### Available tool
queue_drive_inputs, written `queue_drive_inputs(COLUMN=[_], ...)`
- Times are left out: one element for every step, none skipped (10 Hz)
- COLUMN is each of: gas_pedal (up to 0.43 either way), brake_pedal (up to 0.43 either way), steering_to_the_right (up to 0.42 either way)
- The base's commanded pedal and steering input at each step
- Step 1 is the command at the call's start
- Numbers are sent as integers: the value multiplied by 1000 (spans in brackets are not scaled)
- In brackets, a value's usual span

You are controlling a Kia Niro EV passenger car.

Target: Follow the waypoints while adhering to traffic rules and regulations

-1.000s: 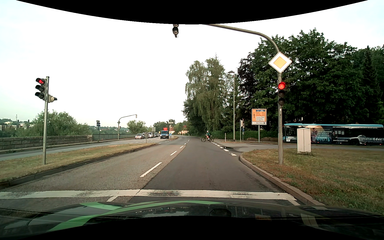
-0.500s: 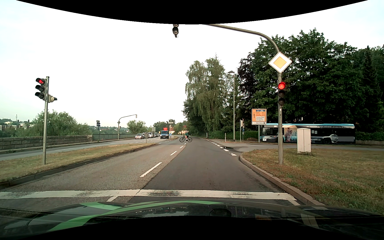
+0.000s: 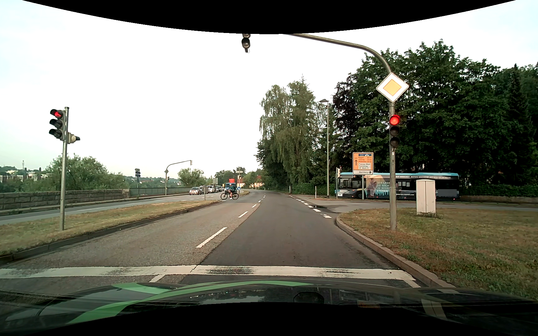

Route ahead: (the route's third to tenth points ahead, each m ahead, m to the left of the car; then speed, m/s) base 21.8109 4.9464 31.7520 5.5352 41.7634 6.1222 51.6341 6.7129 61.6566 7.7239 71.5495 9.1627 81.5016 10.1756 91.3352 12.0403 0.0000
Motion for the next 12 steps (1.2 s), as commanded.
queue_drive_inputs(gas_pedal=[0,0,0,0,0,0,0,0,0,0,0,0], brake_pedal=[232,232,232,232,226,232,226,232,226,226,232,226], steering_to_the_right=[-12,-13,-13,-12,-13,-13,-12,-12,-13,-13,-12,-13])
